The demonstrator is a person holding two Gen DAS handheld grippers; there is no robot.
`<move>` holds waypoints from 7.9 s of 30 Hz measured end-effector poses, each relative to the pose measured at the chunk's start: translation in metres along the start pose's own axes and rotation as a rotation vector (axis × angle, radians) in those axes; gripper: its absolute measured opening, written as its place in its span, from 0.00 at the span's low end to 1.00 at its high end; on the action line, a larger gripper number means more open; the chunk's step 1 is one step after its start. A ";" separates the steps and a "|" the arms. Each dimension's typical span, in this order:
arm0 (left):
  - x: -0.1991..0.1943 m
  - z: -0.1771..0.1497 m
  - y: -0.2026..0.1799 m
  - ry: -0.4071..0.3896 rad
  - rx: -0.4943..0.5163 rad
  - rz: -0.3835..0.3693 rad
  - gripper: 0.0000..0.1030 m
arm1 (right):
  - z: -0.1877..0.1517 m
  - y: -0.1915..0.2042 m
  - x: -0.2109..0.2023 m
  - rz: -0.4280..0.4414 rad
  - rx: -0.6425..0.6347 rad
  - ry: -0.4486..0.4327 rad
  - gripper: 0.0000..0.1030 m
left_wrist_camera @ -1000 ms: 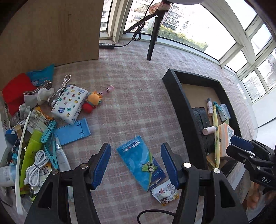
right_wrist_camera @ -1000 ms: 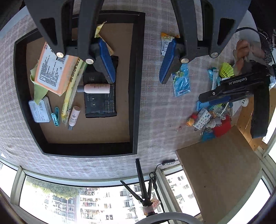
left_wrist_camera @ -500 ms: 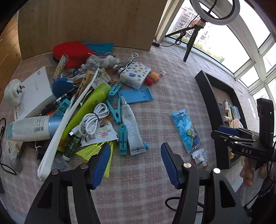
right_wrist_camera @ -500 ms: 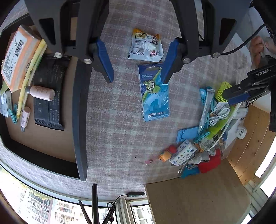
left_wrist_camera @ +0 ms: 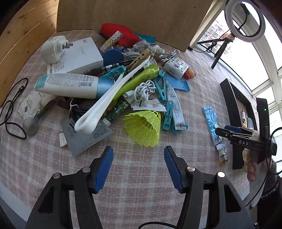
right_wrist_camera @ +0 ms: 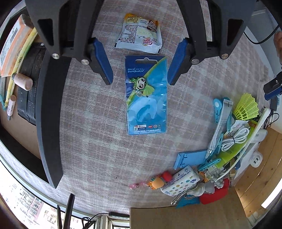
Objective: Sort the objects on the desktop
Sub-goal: 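Grasp the yellow shuttlecock with the left tool while the right tool grasps the blue frog packet, then carry the shuttlecock and packet into the tray and open both tools, then grasp the white massager roller by its handle with the left tool, then carry the white massager into the tray and open the left tool, then grasp the blue clothespin with the left tool while the right tool grasps the silver tube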
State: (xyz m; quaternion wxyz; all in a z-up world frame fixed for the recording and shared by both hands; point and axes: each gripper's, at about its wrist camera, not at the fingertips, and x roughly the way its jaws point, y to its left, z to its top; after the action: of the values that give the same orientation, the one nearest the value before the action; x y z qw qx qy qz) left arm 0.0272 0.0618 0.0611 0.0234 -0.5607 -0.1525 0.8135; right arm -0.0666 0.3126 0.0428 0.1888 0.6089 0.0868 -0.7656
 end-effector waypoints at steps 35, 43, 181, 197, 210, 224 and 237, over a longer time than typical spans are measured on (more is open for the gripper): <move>0.035 0.008 -0.009 -0.028 -0.048 -0.086 0.03 | 0.003 -0.016 0.001 -0.026 -0.017 0.020 0.52; 0.008 0.000 -0.010 -0.054 -0.057 -0.115 0.01 | 0.003 -0.027 -0.031 -0.006 0.006 -0.050 0.52; -0.019 0.010 -0.227 -0.261 0.548 -0.075 0.15 | 0.084 -0.142 -0.132 0.298 0.485 -0.300 0.07; 0.027 -0.044 -0.356 -0.090 0.827 -0.246 0.47 | -0.012 -0.282 -0.174 0.081 0.640 -0.350 0.21; 0.015 -0.005 -0.256 -0.146 0.576 -0.072 0.47 | -0.020 -0.236 -0.149 0.063 0.534 -0.328 0.43; 0.001 0.031 -0.082 -0.165 0.310 0.199 0.47 | 0.020 -0.098 -0.106 -0.141 -0.029 -0.307 0.63; 0.000 0.055 -0.012 -0.110 0.285 0.245 0.32 | 0.035 0.004 -0.071 0.061 -0.174 -0.231 0.62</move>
State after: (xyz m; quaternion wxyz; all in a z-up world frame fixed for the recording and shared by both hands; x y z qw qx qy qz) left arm -0.0249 0.0607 0.0818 -0.0053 -0.5207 0.0325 0.8531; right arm -0.0826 0.3092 0.1203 0.2727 0.5002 0.1123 -0.8141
